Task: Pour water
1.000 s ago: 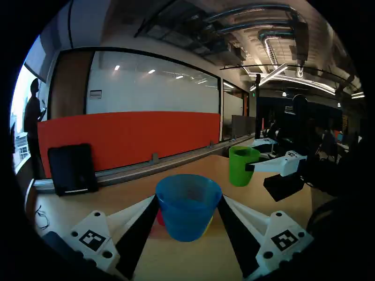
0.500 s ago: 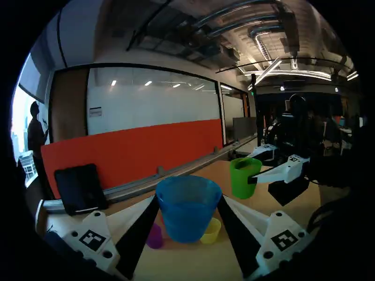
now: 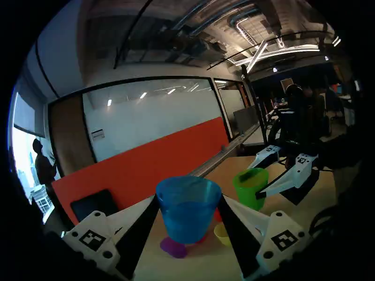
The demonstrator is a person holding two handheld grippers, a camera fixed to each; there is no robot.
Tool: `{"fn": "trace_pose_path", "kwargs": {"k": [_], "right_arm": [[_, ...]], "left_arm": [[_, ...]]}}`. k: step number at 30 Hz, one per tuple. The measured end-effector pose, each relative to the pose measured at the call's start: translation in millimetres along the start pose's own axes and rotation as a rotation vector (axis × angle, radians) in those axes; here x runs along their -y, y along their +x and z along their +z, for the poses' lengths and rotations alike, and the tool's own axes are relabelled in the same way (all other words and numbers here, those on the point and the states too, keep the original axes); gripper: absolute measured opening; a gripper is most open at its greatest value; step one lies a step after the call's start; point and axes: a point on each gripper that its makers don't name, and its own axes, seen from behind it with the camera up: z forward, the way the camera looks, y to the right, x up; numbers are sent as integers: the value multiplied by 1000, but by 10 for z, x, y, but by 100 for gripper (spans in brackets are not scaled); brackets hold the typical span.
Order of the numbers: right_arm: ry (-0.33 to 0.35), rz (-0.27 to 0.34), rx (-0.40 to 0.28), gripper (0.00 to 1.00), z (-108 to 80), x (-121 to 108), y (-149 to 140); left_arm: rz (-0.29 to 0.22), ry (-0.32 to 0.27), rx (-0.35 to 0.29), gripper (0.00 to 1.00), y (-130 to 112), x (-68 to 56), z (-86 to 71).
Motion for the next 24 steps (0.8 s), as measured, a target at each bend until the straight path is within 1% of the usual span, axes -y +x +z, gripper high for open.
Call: {"fn": "trace_pose_path", "kwargs": {"k": [6,18,24], "right_arm": [[30,2,-9,91,73,114,-19],[74,6,-17,91,213,304,-97],[95,0,-17,91,266,404,-125]], "left_arm": [[73,12,1,86,98,4,21],[243,41,-12,86,326,8,23],[327,53,-14,86,418,-17,30]]}}
